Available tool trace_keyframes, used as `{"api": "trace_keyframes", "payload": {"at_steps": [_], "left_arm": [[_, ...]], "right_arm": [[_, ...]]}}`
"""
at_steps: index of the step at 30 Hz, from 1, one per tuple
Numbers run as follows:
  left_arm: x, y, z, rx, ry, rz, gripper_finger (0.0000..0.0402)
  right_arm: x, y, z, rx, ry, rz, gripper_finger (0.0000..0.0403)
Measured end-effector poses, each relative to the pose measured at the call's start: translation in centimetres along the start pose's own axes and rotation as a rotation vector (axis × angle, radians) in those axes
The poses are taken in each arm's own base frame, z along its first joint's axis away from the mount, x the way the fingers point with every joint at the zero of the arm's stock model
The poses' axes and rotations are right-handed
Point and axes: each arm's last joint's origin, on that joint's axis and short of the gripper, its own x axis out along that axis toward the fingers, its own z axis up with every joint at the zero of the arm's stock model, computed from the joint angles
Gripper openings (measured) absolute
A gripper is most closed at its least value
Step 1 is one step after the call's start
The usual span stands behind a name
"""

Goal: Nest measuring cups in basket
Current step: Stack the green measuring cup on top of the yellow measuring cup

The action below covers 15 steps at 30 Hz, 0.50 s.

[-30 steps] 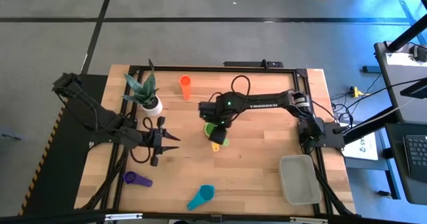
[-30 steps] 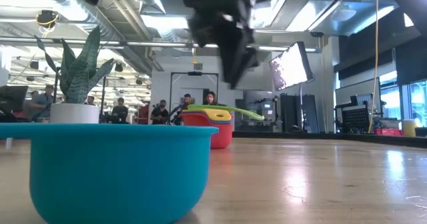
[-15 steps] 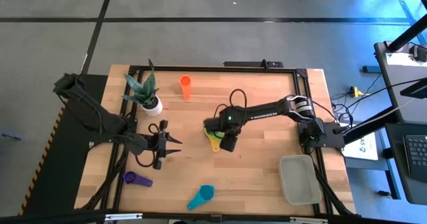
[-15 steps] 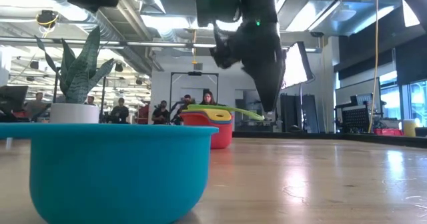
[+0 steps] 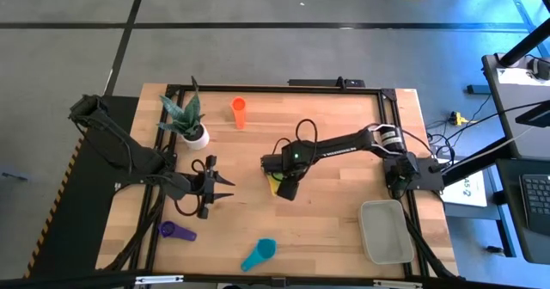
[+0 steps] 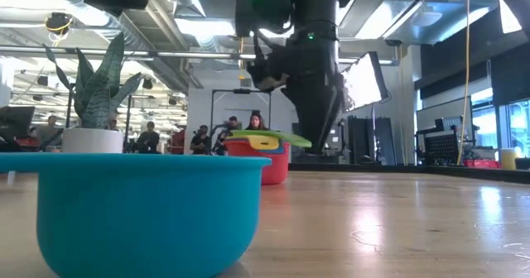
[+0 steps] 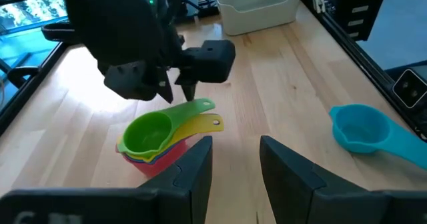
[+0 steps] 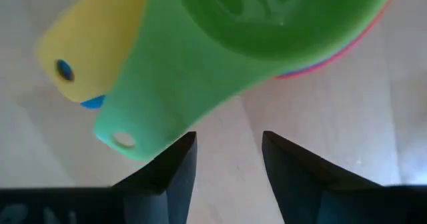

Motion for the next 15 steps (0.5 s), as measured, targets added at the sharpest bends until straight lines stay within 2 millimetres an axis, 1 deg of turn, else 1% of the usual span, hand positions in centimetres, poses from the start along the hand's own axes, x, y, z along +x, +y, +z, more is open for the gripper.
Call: {"api": "trace_keyframes", "payload": {"at_steps": [3, 4, 6, 7, 10, 11, 13, 15], "left_arm": [[0.0, 0.0, 0.0, 0.0, 0.0, 0.0, 0.0119], [0.0, 0.0, 0.0, 0.0, 0.0, 0.0, 0.0119], [0.0, 0.0, 0.0, 0.0, 0.0, 0.0, 0.0119], [0.0, 0.0, 0.0, 0.001, 0.0, 0.0, 0.0119], [0.0, 0.0, 0.0, 0.001, 0.0, 0.002, 0.0119], [0.0, 0.0, 0.0, 0.001, -0.001, 0.006, 0.0119], [0.0, 0.0, 0.0, 0.0, -0.002, 0.013, 0.0119], [0.0, 0.0, 0.0, -0.001, -0.002, 0.014, 0.0119]], "right_arm": [[-0.1, -0.9, -0.8, 0.025, 0.048, -0.154, 0.0174], [-0.1, -1.1, -0.9, 0.041, 0.06, -0.177, 0.0174], [0.0, -1.2, -0.6, 0.061, 0.047, -0.151, 0.0174], [0.0, -0.9, -0.3, 0.069, 0.024, -0.103, 0.0174], [0.0, 1.1, 0.3, 0.034, -0.053, 0.07, 0.0174], [0.0, 1.6, 0.3, 0.021, -0.07, 0.087, 0.0174], [0.0, 2.0, -0.1, 0.005, -0.058, 0.065, 0.0174], [0.0, 1.6, -0.7, 0.005, -0.019, -0.013, 0.0174]]}}
